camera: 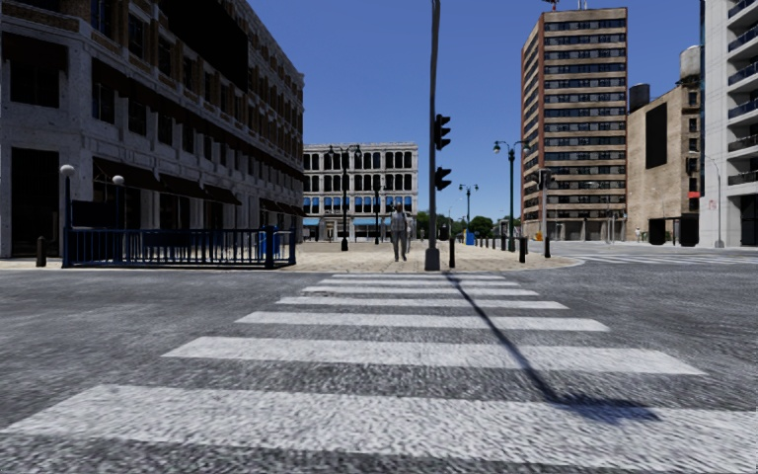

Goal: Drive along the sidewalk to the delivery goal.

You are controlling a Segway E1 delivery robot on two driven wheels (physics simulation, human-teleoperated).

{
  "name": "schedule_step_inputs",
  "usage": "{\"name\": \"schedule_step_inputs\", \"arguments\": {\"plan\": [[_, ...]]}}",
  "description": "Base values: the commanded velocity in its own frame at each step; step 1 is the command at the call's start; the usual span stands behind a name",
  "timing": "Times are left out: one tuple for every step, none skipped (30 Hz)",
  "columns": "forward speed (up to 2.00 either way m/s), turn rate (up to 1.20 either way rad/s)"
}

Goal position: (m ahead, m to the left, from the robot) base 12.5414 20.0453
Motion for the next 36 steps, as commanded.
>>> {"name": "schedule_step_inputs", "arguments": {"plan": [[2.0,0.0],[2.0,0.0],[2.0,0.0],[2.0,0.0],[2.0,0.0],[2.0,0.0],[2.0,0.0],[2.0,0.0],[2.0,0.0],[2.0,0.0],[2.0,0.0],[2.0,0.0],[2.0,0.0],[2.0,0.0],[2.0,0.0],[2.0,0.0],[2.0,0.0],[2.0,0.0],[2.0,0.0],[2.0,0.0],[2.0,0.0],[2.0,0.0],[2.0,0.0],[2.0,0.0],[2.0,0.0],[2.0,0.0],[2.0,0.0],[2.0,0.0],[2.0,0.0],[2.0,0.0],[2.0,0.0],[2.0,0.0],[2.0,0.1],[2.0,0.3],[2.0,0.3],[2.0,0.43]]}}
